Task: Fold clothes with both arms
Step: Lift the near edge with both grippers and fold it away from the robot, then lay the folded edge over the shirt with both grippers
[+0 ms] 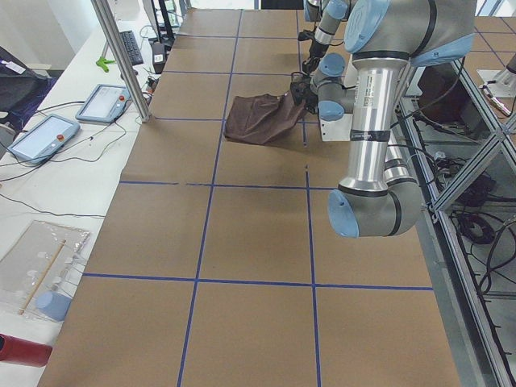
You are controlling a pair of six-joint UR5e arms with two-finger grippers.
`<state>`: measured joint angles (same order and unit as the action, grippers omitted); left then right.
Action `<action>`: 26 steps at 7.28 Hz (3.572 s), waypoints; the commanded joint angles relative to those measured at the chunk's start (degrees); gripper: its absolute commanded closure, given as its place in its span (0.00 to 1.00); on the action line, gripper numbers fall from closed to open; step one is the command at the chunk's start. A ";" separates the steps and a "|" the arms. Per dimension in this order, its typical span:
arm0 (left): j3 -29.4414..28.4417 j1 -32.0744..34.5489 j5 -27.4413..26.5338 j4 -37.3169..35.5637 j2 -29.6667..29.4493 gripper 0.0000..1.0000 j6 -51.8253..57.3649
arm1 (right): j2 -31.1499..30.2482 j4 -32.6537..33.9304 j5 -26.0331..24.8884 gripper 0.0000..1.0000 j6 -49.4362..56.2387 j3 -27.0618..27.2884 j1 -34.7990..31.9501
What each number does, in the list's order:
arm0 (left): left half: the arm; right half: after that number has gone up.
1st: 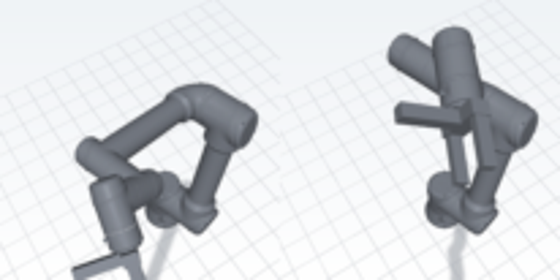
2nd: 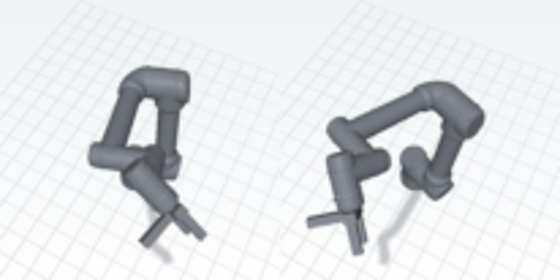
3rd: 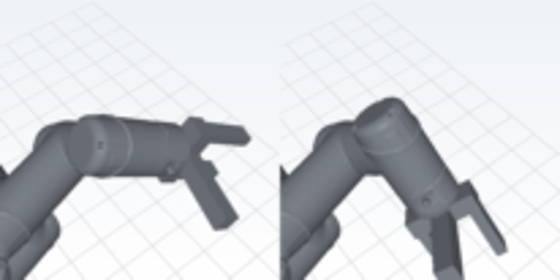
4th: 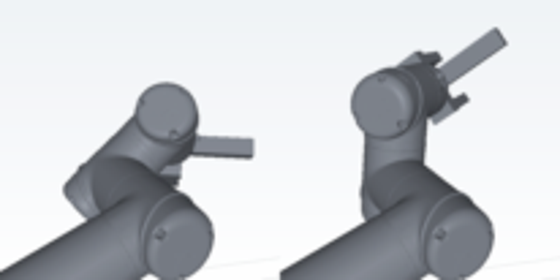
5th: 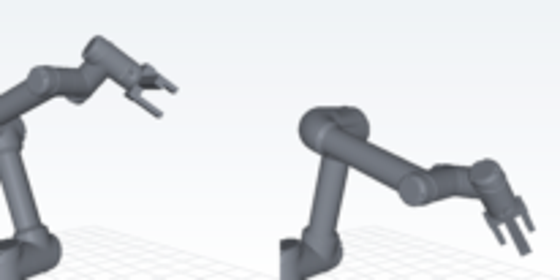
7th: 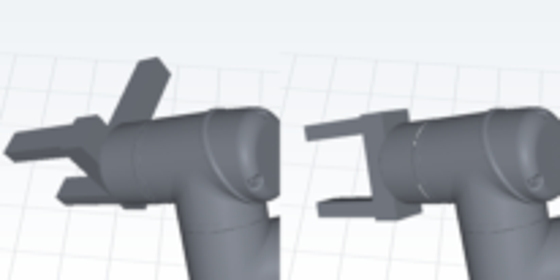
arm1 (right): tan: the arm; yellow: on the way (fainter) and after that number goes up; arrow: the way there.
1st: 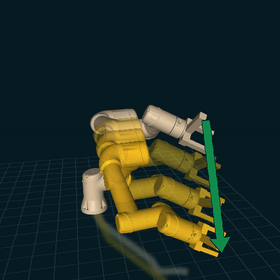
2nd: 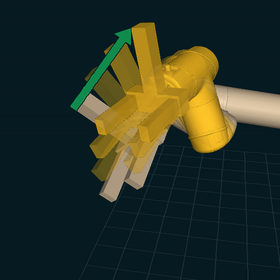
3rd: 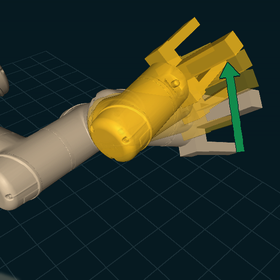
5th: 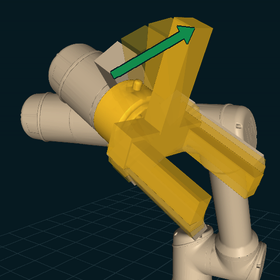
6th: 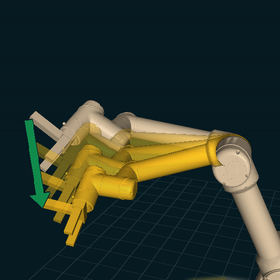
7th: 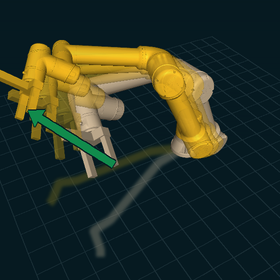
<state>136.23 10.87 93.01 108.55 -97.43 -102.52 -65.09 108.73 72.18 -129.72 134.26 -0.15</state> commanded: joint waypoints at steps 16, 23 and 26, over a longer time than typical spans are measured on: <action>-37.95 18.75 2.00 -2.74 -25.97 1.00 16.04 | 6.29 -12.66 5.60 1.00 11.16 -29.22 -21.03; -42.89 18.66 2.09 -0.36 -27.99 1.00 15.95 | 7.61 -20.77 6.66 1.00 15.79 -36.58 -22.87; -42.89 18.66 2.09 -0.27 -27.90 1.00 15.95 | 7.52 -23.03 7.88 1.00 18.70 -37.40 -23.84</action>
<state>93.37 29.53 95.10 108.25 -125.38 -86.57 -57.50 86.34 79.33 -112.47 97.11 -23.57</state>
